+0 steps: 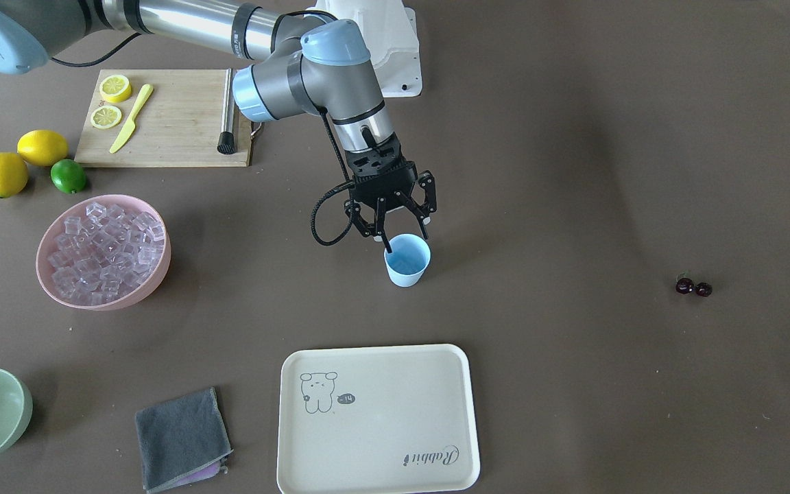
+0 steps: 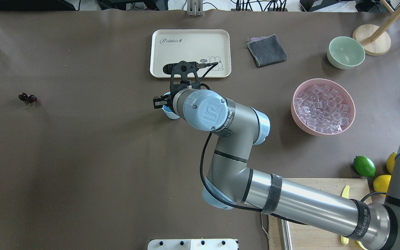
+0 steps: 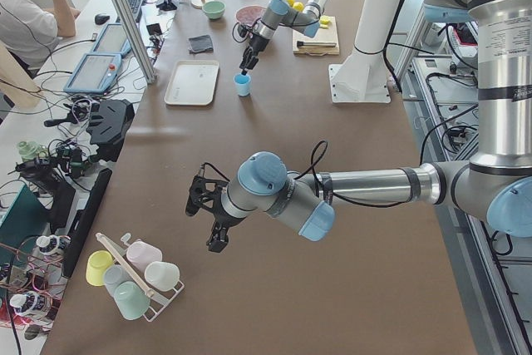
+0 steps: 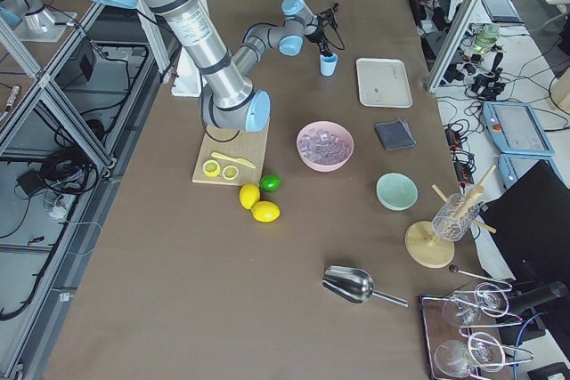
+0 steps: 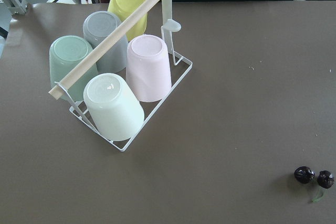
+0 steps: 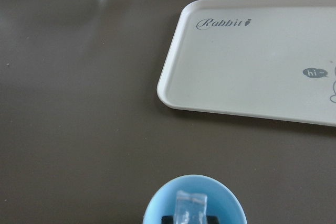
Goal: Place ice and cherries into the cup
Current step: 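Open the right gripper to release the ice into the cup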
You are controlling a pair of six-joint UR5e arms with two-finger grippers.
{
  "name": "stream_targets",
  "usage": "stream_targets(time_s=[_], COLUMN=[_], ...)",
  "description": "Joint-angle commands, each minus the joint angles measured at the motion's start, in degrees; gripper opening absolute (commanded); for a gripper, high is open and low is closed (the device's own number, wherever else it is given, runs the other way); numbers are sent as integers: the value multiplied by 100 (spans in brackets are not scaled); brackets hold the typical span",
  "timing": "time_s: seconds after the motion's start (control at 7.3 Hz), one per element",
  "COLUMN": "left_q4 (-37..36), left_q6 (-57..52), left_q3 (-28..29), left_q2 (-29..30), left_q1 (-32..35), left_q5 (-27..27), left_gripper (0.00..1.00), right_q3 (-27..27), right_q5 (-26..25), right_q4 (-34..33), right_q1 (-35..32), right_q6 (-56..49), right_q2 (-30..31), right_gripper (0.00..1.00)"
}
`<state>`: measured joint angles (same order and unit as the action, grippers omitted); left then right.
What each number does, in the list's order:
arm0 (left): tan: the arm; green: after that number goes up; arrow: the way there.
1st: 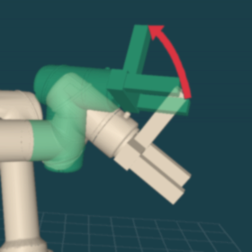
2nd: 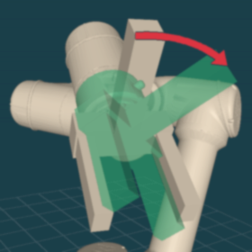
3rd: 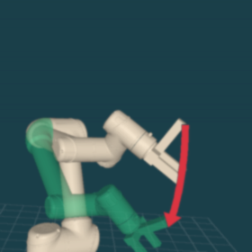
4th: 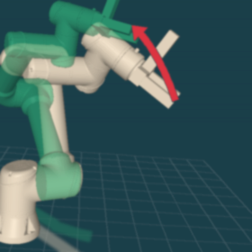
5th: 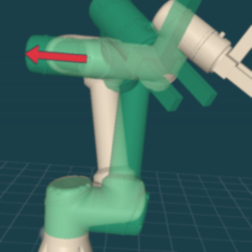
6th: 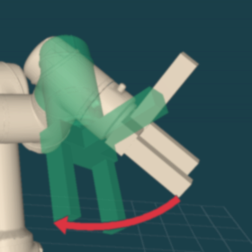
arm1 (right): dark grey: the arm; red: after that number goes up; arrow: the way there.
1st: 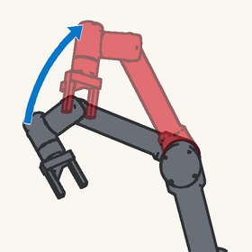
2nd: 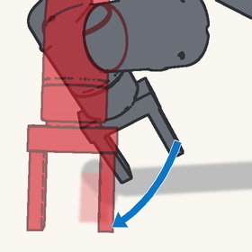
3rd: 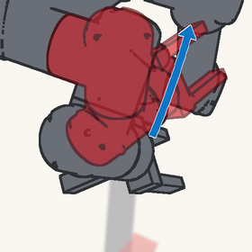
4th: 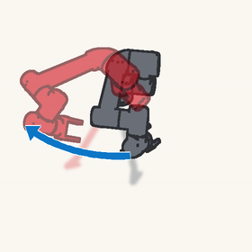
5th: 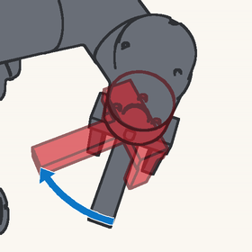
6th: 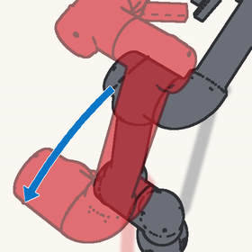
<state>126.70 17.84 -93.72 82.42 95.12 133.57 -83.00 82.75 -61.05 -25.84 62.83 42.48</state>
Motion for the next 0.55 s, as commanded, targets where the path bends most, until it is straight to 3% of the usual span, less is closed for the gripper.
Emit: stream_targets(time_s=[0.0, 0.14, 0.41], left_q4=[13, 22, 13], left_q6=[0, 0, 0], left_q3=[3, -15, 12], left_q2=[2, 2, 64], left_q1=[-3, -3, -3], left_q5=[-7, 2, -7], left_gripper=[98, 98, 98], right_q3=[-145, -172, -976], right_q5=[396, 1026, 1757], right_q4=[-107, -187, -257], right_q1=[-340, -682, -1254], right_q6=[-155, -322, -535], right_q2=[-29, 163, 1056], right_gripper=[100, 100, 100])
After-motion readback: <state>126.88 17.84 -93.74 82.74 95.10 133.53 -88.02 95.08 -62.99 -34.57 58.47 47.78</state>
